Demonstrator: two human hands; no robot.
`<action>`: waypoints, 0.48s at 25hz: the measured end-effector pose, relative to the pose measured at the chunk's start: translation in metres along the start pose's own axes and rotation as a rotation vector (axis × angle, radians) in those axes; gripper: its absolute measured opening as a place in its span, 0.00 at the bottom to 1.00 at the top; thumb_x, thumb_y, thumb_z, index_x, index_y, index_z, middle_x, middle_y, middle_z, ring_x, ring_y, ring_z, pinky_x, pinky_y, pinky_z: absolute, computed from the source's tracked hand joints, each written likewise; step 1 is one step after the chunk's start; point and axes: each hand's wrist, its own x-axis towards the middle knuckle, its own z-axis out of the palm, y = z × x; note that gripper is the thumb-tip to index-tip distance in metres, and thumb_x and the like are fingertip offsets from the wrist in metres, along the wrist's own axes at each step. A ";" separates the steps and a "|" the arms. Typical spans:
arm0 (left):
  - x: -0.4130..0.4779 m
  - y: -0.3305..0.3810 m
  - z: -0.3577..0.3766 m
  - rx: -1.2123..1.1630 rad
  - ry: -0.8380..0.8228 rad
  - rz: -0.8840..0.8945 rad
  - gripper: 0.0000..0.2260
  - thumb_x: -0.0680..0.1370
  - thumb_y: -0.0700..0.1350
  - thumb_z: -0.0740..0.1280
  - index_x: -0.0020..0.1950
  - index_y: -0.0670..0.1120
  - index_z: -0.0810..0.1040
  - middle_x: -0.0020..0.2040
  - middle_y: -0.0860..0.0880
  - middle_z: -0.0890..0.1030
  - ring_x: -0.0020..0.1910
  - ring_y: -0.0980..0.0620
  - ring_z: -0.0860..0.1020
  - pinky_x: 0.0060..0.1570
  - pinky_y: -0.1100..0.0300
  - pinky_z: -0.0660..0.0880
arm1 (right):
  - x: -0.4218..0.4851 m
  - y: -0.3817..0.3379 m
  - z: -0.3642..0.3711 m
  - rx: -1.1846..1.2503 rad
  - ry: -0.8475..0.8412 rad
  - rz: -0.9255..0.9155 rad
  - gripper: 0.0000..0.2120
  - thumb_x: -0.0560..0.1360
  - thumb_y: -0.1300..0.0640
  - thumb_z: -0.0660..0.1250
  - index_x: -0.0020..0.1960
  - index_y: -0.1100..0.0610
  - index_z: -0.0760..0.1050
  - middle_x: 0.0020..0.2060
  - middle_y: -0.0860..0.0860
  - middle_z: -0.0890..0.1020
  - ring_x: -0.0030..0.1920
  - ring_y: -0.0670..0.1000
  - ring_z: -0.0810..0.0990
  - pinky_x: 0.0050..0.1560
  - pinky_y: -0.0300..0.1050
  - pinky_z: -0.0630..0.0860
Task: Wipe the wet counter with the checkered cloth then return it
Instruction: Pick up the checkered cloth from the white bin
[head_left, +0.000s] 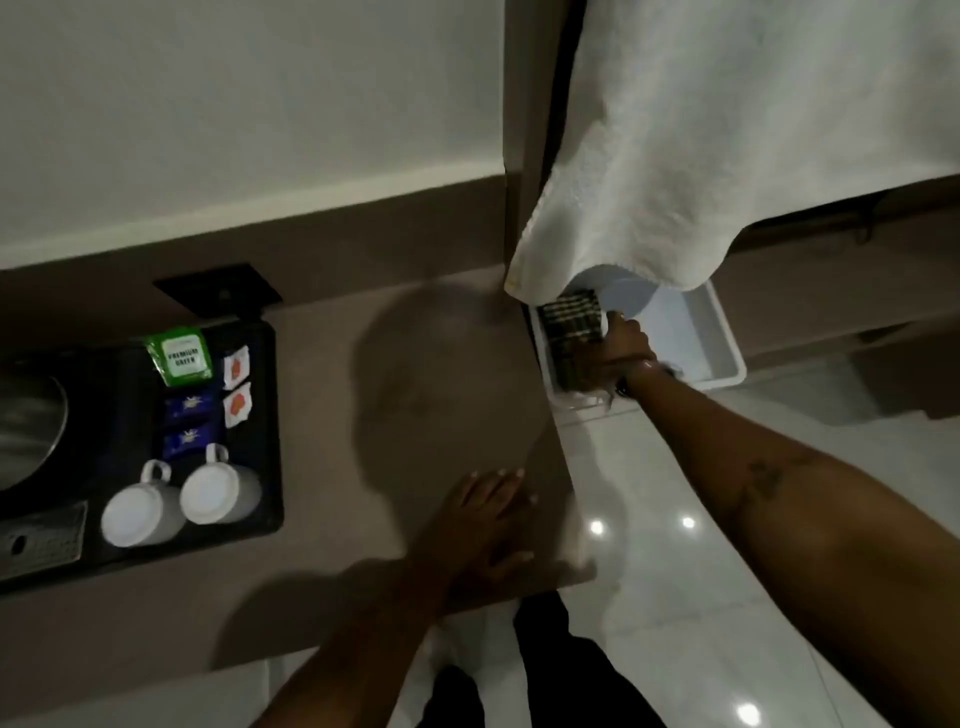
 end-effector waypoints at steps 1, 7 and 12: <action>0.002 0.000 0.005 -0.017 0.026 -0.009 0.30 0.85 0.68 0.52 0.83 0.53 0.60 0.84 0.46 0.55 0.81 0.43 0.57 0.80 0.45 0.43 | 0.018 0.001 0.001 0.072 -0.059 0.057 0.44 0.69 0.37 0.72 0.77 0.58 0.63 0.71 0.61 0.72 0.69 0.65 0.73 0.66 0.57 0.73; 0.000 -0.002 0.009 -0.059 0.088 0.003 0.31 0.84 0.65 0.58 0.83 0.51 0.60 0.84 0.45 0.56 0.82 0.42 0.56 0.80 0.43 0.43 | 0.064 0.004 0.019 0.125 -0.109 0.265 0.40 0.68 0.37 0.76 0.71 0.56 0.66 0.64 0.58 0.76 0.62 0.62 0.77 0.64 0.61 0.77; -0.003 0.002 0.008 -0.084 0.102 -0.012 0.31 0.83 0.63 0.62 0.82 0.50 0.64 0.83 0.43 0.58 0.80 0.39 0.60 0.80 0.43 0.46 | 0.086 0.012 0.037 0.323 -0.133 0.312 0.31 0.80 0.49 0.68 0.76 0.62 0.64 0.70 0.57 0.74 0.70 0.58 0.74 0.72 0.56 0.70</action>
